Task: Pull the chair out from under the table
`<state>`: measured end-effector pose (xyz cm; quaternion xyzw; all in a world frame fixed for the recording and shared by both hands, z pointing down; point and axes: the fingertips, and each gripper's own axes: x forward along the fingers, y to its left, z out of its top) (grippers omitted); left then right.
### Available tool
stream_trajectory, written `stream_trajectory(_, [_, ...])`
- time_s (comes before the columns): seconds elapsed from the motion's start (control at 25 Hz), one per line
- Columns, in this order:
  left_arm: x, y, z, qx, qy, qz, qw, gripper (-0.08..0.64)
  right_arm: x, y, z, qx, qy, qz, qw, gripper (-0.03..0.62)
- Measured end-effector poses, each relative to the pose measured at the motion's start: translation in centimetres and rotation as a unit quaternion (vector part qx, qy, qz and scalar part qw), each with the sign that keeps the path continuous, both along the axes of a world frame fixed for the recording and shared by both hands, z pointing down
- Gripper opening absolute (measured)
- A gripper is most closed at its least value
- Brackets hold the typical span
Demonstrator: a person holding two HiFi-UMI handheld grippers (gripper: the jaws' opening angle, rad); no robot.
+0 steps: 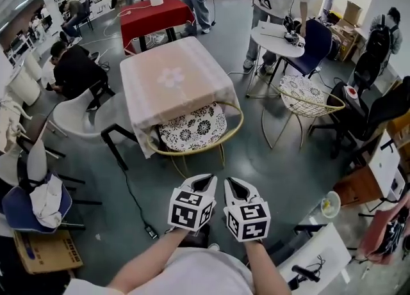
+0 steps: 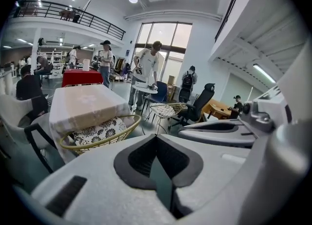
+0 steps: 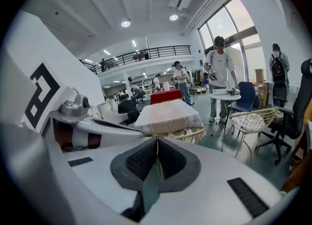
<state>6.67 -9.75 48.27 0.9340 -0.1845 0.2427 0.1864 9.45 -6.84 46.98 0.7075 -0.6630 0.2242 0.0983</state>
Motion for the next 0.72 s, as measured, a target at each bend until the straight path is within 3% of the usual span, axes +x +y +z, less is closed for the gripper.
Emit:
stream_trajectory(0.48, [2.7,-9.3,1.8,-0.017,-0.008,0.015,0.9997,0.003,2.3,-9.0,2.1,-0.046,0.017,-0.019,0.999,0.003])
stream_trajectory(0.72, [1.6,-13.0,3.0,-0.013,-0.012,0.005,0.9998,0.003,2.5,-12.4,3.9,-0.074,0.064,-0.055,0.994,0.003])
